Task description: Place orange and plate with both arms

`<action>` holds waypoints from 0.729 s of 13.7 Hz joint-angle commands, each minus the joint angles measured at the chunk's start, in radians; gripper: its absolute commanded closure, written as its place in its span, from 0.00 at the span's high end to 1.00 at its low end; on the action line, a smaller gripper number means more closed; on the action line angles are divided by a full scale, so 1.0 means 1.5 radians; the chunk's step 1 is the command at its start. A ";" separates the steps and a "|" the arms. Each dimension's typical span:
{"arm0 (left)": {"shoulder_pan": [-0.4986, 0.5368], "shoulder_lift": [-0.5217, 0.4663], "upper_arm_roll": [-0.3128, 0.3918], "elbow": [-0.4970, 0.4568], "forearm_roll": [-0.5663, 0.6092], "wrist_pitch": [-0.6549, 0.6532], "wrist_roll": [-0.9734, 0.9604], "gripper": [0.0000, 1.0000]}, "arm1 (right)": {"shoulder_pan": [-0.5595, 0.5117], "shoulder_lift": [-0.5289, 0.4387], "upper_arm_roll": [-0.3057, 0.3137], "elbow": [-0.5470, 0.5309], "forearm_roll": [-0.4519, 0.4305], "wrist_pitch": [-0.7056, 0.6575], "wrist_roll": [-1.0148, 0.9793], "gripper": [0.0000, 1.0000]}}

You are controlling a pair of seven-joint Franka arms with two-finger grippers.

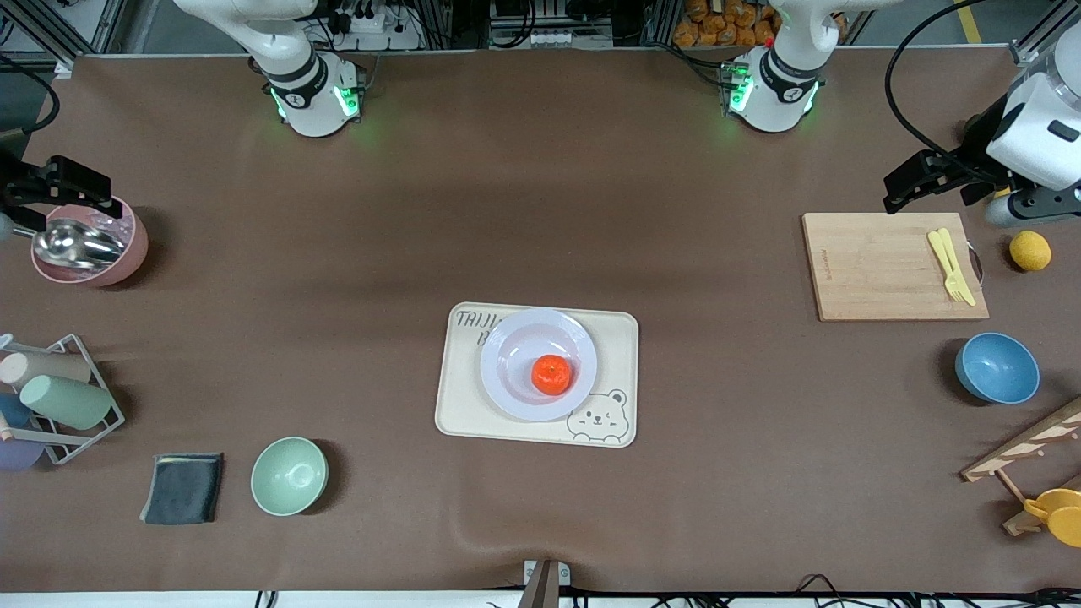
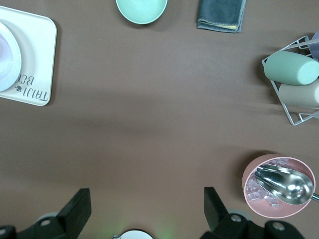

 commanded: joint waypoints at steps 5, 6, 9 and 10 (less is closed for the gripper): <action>0.003 -0.010 0.004 0.001 0.005 -0.004 0.019 1.00 | -0.019 -0.009 0.010 -0.008 -0.006 0.010 -0.011 1.00; 0.003 -0.010 0.005 0.002 0.005 -0.004 0.018 1.00 | -0.021 -0.008 0.010 -0.006 -0.006 0.009 -0.039 1.00; 0.003 -0.009 0.005 0.002 0.007 -0.004 0.019 1.00 | -0.021 -0.010 0.010 -0.003 -0.017 0.010 -0.043 1.00; 0.003 -0.010 0.005 0.003 0.007 -0.004 0.019 1.00 | -0.021 -0.010 0.009 0.000 -0.018 0.009 -0.040 1.00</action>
